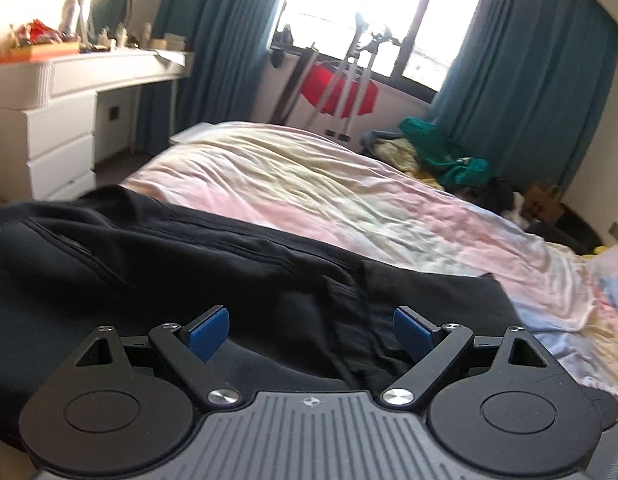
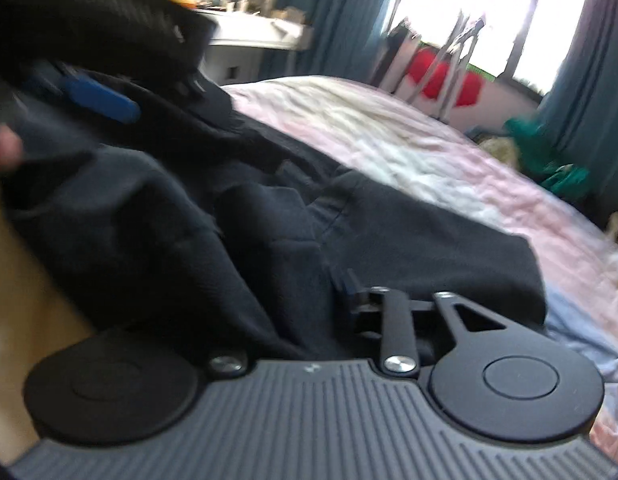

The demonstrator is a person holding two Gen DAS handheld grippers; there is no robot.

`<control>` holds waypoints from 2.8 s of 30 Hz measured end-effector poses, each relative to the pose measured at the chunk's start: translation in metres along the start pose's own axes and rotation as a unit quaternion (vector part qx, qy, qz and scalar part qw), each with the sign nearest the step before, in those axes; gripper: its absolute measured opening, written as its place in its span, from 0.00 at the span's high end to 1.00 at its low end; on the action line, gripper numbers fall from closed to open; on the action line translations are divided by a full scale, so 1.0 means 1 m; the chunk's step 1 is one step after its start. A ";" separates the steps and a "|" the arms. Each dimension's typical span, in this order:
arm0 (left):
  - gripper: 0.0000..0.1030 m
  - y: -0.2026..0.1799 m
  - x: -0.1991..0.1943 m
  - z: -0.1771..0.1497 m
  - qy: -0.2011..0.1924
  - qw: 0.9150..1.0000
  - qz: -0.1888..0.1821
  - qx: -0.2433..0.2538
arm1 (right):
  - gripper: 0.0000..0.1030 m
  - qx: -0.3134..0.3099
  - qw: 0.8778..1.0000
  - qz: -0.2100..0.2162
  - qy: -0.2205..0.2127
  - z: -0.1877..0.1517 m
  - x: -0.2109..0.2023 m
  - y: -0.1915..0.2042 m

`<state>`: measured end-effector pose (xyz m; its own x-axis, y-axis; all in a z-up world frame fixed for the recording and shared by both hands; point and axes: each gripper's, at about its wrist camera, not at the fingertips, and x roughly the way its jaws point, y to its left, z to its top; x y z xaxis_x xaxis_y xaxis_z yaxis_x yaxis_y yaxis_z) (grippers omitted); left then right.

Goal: Fold clothes

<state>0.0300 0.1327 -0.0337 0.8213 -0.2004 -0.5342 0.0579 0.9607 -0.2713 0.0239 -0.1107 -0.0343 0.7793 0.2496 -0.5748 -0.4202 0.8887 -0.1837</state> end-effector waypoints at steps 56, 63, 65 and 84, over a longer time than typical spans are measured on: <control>0.01 0.075 -0.075 -0.015 0.053 0.974 0.108 -0.190 | 0.40 0.281 0.959 -0.032 -0.030 -0.070 -0.014 -0.130; 0.01 0.150 -0.081 -0.012 0.047 0.929 0.113 -0.348 | 0.41 0.286 0.957 -0.035 -0.023 -0.069 -0.018 -0.127; 0.03 0.163 -0.070 -0.015 0.037 0.920 0.106 -0.376 | 0.41 0.283 0.958 -0.036 -0.021 -0.069 -0.019 -0.125; 0.74 0.207 -0.042 -0.007 -0.109 0.896 0.171 -0.394 | 0.40 0.220 0.974 -0.016 0.045 -0.048 0.007 -0.088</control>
<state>0.0034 0.3388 -0.0729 0.8104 0.2053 -0.5487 -0.5675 0.5078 -0.6482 0.0444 -0.2054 -0.0607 0.7367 0.2019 -0.6454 -0.1414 0.9793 0.1450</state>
